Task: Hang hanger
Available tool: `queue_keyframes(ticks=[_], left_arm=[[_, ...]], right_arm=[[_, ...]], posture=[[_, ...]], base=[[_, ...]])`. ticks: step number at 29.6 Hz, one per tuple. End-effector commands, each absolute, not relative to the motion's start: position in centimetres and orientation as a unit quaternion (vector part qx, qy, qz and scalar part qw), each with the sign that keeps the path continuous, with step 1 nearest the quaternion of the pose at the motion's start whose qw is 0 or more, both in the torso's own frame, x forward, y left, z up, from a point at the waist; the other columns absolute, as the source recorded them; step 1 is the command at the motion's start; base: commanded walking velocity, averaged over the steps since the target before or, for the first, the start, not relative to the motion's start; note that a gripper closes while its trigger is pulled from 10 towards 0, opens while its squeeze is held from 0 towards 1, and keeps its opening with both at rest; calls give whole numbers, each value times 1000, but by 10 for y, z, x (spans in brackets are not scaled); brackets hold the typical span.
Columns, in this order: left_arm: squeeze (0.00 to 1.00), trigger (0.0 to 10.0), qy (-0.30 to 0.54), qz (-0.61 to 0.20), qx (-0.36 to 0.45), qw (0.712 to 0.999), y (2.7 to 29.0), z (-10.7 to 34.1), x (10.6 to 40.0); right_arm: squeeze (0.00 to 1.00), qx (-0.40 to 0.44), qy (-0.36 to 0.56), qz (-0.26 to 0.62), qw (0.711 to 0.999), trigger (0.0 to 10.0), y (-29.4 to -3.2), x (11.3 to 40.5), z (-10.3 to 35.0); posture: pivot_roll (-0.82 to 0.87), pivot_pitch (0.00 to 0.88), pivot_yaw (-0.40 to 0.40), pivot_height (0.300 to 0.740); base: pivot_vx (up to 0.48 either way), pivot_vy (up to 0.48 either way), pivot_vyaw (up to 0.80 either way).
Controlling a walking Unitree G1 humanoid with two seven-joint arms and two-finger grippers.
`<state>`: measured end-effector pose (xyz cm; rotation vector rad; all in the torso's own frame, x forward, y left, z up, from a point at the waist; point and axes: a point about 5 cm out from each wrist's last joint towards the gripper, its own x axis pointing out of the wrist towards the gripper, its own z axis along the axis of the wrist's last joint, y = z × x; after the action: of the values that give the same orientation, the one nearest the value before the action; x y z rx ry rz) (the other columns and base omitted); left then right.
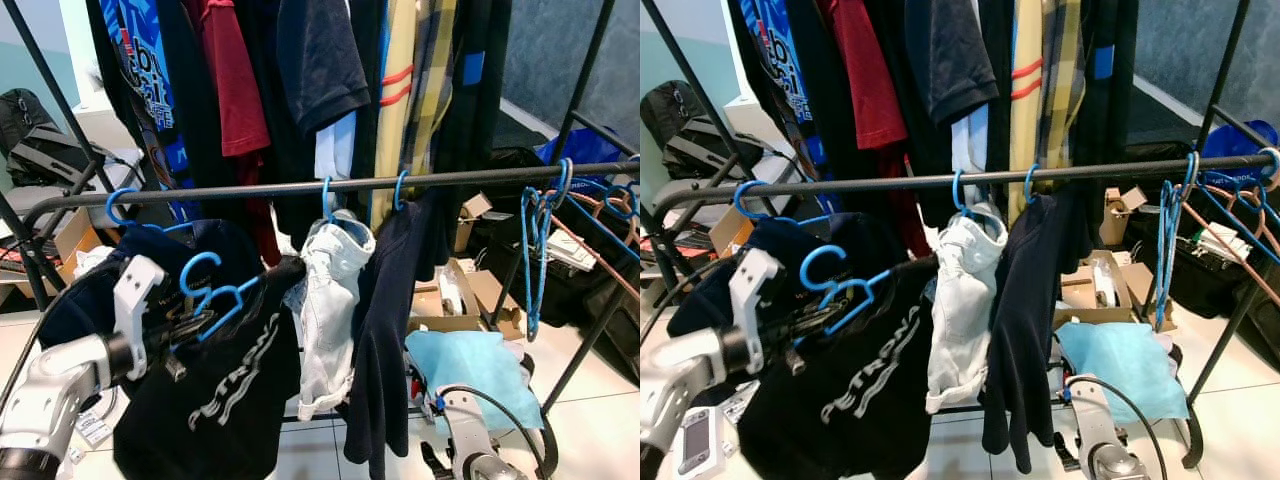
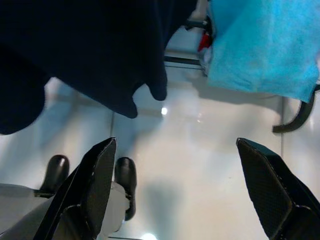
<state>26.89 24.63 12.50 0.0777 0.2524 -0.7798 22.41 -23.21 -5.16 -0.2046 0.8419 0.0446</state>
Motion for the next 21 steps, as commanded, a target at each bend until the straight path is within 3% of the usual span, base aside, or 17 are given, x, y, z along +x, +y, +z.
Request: queue_keyframes(ticks=[1, 12, 17, 21], left_arm=[[0, 10000, 123, -376, 45, 917, 254, 130, 267], [0, 10000, 132, -404, 37, 904, 247, 128, 259], [0, 10000, 137, -411, 49, 900, 248, 130, 261], [0, 10000, 136, -422, 53, 895, 248, 133, 263]], right_arm=[[0, -93, 403, 24, 910, 10000, -228, 225, -52], [0, -80, 394, 30, 915, 10000, -228, 225, -51], [0, 7, 378, 43, 925, 10000, -221, 224, -51], [0, 29, 362, 69, 929, 10000, -216, 226, -49]], posture=[[-91, 0, 45, 740], [-94, 0, 41, 740], [-100, 0, 48, 740], [-111, 0, 55, 740]], base=[[-337, 0, 0], [-346, 0, 0], [-387, 0, 0], [-393, 0, 0]])
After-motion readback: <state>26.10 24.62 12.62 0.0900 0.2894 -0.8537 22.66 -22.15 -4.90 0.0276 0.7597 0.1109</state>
